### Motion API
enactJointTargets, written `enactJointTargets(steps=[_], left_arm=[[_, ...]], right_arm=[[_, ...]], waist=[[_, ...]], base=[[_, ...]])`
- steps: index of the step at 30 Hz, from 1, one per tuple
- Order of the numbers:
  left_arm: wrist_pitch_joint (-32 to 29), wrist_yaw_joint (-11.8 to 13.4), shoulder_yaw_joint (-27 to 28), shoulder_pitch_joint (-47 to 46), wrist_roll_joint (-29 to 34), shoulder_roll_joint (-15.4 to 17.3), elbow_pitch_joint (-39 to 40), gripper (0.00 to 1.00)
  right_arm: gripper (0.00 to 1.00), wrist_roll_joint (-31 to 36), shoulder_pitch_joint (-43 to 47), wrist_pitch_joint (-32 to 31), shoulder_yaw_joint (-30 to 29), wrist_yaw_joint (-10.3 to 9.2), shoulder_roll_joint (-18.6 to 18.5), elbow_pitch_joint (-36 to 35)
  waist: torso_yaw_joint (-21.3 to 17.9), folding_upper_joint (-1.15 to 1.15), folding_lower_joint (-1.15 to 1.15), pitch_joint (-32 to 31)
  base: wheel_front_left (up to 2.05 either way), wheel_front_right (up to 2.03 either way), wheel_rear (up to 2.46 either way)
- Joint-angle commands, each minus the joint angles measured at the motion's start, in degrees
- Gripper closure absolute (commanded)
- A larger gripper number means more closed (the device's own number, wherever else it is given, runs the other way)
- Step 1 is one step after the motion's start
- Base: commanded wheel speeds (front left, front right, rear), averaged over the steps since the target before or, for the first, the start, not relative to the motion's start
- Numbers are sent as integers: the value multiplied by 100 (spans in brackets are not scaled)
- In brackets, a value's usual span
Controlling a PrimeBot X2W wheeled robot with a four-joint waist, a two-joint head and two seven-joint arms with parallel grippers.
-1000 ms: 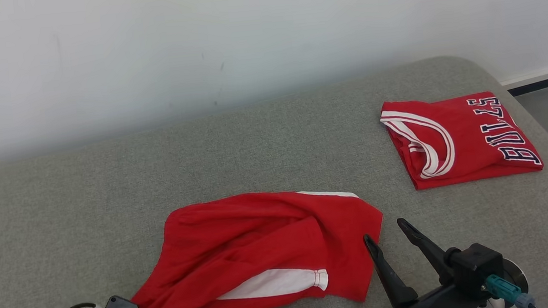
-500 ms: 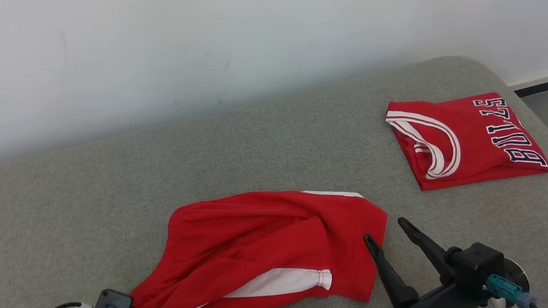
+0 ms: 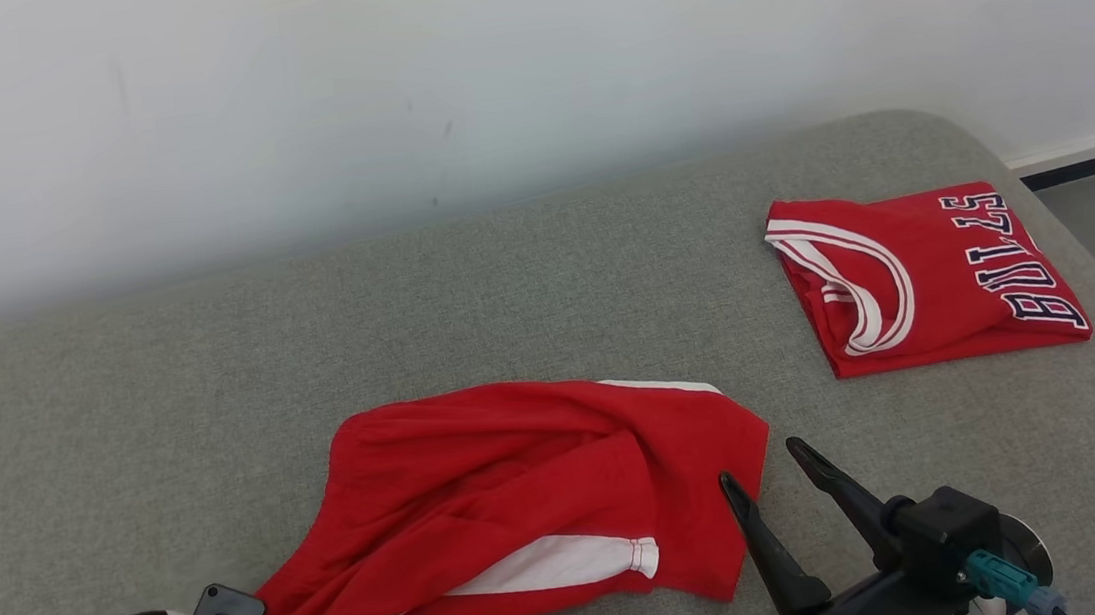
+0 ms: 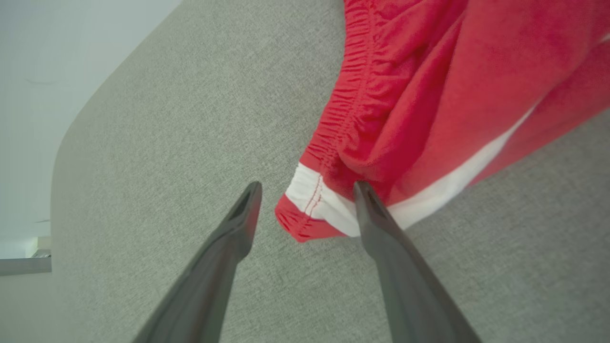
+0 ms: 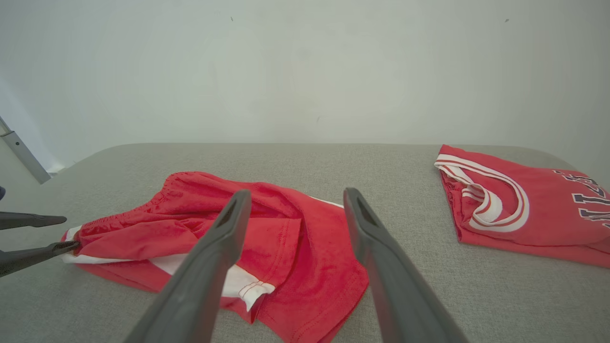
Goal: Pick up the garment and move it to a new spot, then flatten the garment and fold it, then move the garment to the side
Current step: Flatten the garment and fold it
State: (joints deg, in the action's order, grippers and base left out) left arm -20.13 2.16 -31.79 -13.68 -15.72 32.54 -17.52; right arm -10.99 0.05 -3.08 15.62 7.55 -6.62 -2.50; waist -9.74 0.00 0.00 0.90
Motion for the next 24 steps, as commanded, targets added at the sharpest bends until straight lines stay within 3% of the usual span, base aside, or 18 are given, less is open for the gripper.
enactJointTargets(steps=[1,5,6,7,8,10,19,20,21,22,23,24], left_arm=[[-94,64,-13,21,41,9,24,0],[-313,181,-18,-36,40,-20,146,2],[-368,202,-9,-32,17,-26,177,8],[-422,236,-3,-25,-1,-24,211,39],[-472,253,0,-17,-16,-19,252,55],[-573,308,15,19,-35,-3,337,100],[159,96,140,-308,-204,-75,-601,100],[267,72,130,-342,-188,-94,-683,97],[345,46,118,-369,-184,-107,-760,80],[422,17,111,-397,-192,-120,-804,93],[485,5,105,-421,-199,-129,-838,100],[520,-10,104,-438,-211,-141,-868,100]], right_arm=[[0,-17,-30,-26,13,-15,-35,-29],[0,0,-53,-48,19,-15,-55,-64],[0,-1,-56,-55,19,-15,-58,-73],[0,-2,-60,-60,20,-15,-64,-81],[0,-5,-64,-61,15,-15,-68,-87],[0,-7,-66,-59,3,-15,-77,-93],[0,13,-131,-22,-2,-15,-29,-68],[0,18,-135,-18,-10,-15,-24,-66],[0,20,-134,-12,-21,-15,-23,-61],[0,24,-128,-10,-32,-15,-22,-58],[0,24,-120,-5,-39,-15,-22,-54],[0,27,-110,1,-42,-15,-19,-46]], waist=[[-27,0,0,31],[-56,0,0,106],[-61,0,0,119],[-66,0,0,136],[-68,0,0,148],[-67,0,0,177],[18,0,0,314],[32,0,0,315],[47,0,0,309],[63,0,0,303],[79,0,0,296],[92,0,0,288]], base=[[0,0,0],[0,0,0],[0,0,0],[0,0,0],[0,0,0],[0,0,0],[0,0,0],[0,0,0],[0,0,0],[0,0,0],[0,0,0],[0,0,0]])
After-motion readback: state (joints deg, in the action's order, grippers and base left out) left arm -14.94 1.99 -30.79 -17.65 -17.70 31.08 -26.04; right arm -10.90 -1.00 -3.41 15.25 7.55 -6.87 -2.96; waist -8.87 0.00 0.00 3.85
